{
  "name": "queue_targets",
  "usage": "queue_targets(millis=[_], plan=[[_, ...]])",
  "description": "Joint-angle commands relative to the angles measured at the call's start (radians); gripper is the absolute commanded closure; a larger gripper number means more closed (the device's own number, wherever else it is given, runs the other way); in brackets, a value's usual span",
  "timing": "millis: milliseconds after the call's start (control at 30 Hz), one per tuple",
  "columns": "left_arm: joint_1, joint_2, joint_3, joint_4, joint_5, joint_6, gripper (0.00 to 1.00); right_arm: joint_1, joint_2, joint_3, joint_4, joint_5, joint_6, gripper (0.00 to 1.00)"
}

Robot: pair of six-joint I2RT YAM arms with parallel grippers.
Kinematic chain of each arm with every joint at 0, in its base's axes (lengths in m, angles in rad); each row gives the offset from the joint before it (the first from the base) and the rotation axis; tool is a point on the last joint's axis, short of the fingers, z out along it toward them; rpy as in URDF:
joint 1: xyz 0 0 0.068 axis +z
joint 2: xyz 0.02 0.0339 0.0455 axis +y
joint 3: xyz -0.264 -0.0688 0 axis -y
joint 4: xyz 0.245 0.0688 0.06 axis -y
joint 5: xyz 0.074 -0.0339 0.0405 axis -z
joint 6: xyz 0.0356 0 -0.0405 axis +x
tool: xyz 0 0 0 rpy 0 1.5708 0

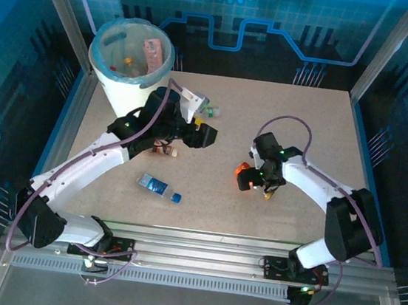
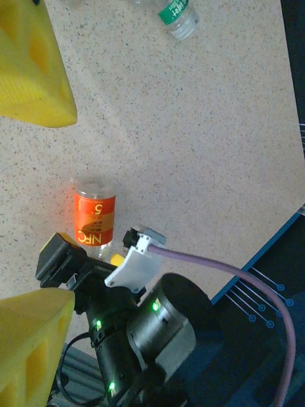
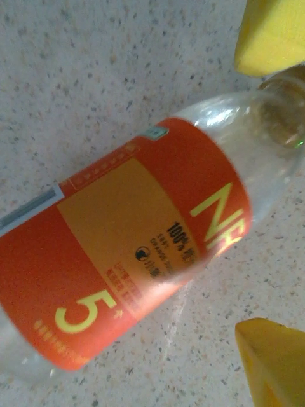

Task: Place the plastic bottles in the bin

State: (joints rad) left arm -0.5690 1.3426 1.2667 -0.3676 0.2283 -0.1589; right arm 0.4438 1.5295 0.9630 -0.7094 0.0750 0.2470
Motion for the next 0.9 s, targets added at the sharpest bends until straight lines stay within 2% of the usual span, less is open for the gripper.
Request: queue_targets(millis=[0, 133, 467, 633, 867], plan=[[-0.007, 0.016, 0.036, 0.015, -0.006, -0.011, 0.32, -0.010, 0.052, 0.030, 0.028, -0.020, -0.006, 0.05], [-0.006, 0.026, 0.036, 0.010, -0.005, -0.014, 0.32, -0.010, 0.102, 0.056, 0.026, -0.004, -0.013, 0.10], [-0.006, 0.041, 0.042, 0.001, -0.011, -0.007, 0.32, -0.004, 0.146, 0.079, 0.020, 0.002, -0.017, 0.32], [-0.007, 0.040, 0.057, -0.013, -0.016, 0.001, 0.31, 0.001, 0.111, 0.065, 0.025, 0.009, -0.011, 0.40], [-0.007, 0.050, 0.091, -0.013, -0.009, -0.035, 0.31, 0.021, -0.028, 0.053, -0.001, 0.022, 0.007, 0.45]])
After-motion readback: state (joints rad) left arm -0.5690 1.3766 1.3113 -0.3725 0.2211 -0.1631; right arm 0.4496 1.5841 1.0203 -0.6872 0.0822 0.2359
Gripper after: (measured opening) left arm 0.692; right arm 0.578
